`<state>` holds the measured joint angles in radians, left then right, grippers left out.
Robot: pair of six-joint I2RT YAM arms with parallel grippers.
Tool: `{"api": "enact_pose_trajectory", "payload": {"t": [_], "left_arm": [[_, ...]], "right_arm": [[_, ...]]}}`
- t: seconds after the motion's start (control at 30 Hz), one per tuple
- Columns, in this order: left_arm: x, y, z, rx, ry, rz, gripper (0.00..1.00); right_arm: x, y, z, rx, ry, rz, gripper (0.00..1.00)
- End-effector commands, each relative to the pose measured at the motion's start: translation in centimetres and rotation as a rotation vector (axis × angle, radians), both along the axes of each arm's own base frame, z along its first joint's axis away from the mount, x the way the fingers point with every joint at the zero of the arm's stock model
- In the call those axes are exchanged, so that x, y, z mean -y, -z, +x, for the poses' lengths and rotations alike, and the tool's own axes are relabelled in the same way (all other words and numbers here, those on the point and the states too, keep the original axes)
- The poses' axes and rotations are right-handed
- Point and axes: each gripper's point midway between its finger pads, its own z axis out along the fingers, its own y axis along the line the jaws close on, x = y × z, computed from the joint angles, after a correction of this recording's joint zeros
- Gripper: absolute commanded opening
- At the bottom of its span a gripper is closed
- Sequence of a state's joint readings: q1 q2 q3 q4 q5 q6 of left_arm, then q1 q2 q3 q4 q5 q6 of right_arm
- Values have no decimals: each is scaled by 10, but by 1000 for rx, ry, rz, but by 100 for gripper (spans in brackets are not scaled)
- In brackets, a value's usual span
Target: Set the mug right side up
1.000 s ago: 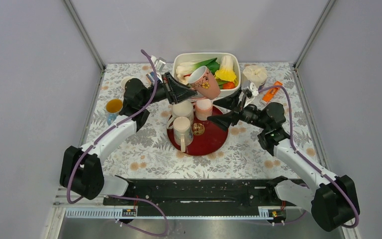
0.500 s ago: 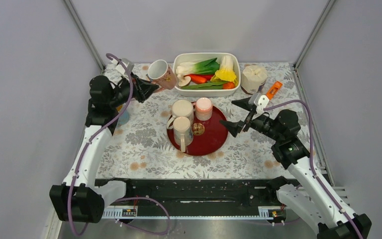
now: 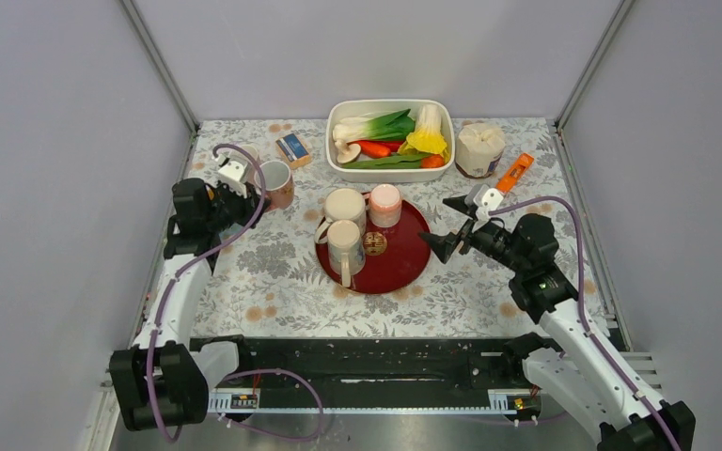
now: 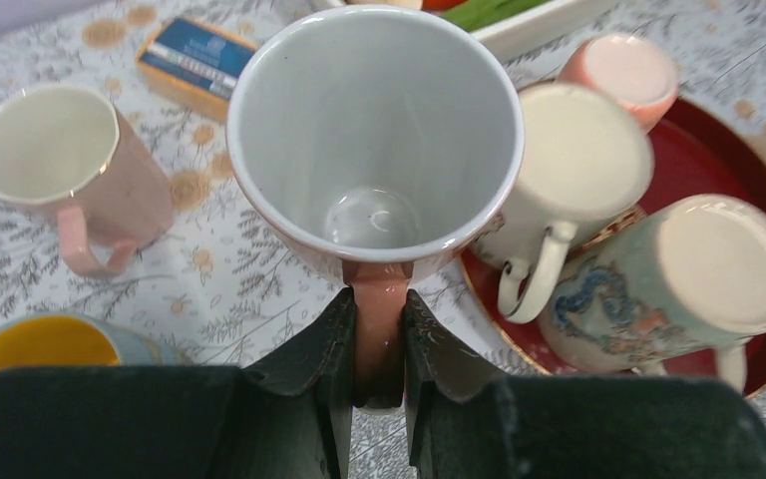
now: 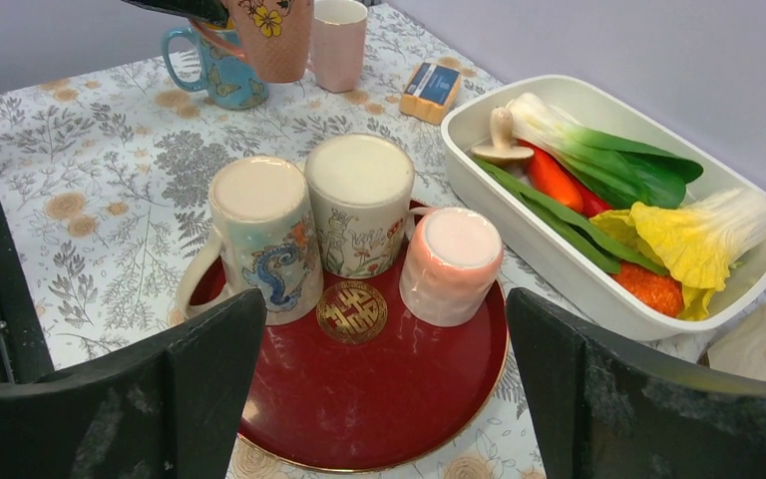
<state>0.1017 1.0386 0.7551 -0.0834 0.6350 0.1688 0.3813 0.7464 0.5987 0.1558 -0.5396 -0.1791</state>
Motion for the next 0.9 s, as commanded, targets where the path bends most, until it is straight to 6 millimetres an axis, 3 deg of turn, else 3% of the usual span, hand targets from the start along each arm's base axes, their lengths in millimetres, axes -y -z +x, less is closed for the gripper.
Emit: {"api": "enact_pose_trajectory", "payload": {"t": [0.0,0.33,0.6,0.8,0.87], "left_arm": [[-19,-11,27,143,-28,83,0],[-31,42,56,44,-33,80,0],[-37,58,78,-15,-53,66,0],[-42,63,82,-51,-81,79,0],[-45,65,84,-76,-91,84,5]], "right_arm": [[5,-10,2,77,12,12,99],[7,-3,-1,70,-17,26,100],[10,-3,-3,70,-27,39,100],[11,-3,-2,71,-24,45,99],[12,-4,-2,73,-21,47,99]]}}
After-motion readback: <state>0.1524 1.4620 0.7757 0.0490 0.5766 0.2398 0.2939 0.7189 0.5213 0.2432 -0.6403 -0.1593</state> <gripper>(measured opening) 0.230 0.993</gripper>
